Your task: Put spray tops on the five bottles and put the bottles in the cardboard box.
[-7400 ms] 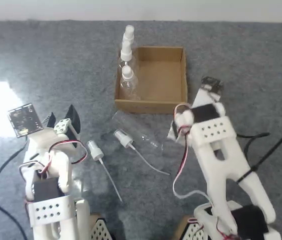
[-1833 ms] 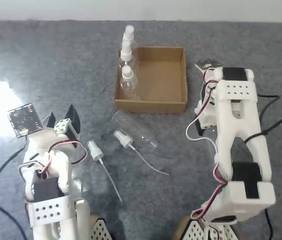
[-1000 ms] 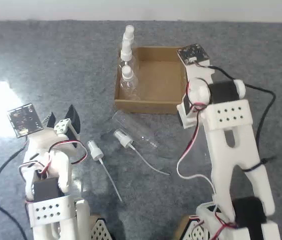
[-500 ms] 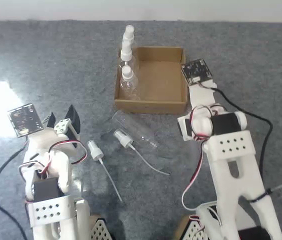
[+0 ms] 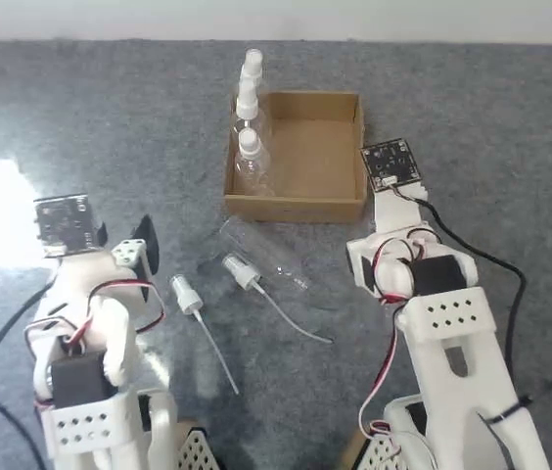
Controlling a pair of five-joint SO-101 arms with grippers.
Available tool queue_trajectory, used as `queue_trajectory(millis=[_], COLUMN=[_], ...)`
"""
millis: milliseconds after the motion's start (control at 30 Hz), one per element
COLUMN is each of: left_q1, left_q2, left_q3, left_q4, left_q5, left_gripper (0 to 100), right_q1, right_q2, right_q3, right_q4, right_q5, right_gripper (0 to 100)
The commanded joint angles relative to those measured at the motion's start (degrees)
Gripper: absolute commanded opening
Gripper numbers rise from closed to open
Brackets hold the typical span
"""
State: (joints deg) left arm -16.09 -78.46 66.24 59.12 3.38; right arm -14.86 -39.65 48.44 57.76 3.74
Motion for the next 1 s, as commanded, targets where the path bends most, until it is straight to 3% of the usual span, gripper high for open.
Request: queue_trajectory(millis=[0, 233, 600, 967], left_q1=[2.99, 3.34, 2.99, 3.43], left_q2=[-0.18, 2.9, 32.35, 48.18], left_q3=[-4.97, -9.8, -25.36, -27.12], left_q4=[4.66, 9.85, 20.13, 23.56], left_q5=[-3.52, -6.95, -6.51, 2.11], left_gripper=[19, 19, 19, 19], right_q1=[0.13, 0.13, 0.13, 0.13], right_q2=[-1.71, -1.63, -1.63, -1.63], right_q3=[-0.79, -0.79, -0.7, -0.7], right_q4=[-1.63, -1.63, -1.63, -1.63], right_q5=[-1.14, -1.23, -0.97, -0.88], right_gripper=[8.3, 8.3, 8.3, 8.3])
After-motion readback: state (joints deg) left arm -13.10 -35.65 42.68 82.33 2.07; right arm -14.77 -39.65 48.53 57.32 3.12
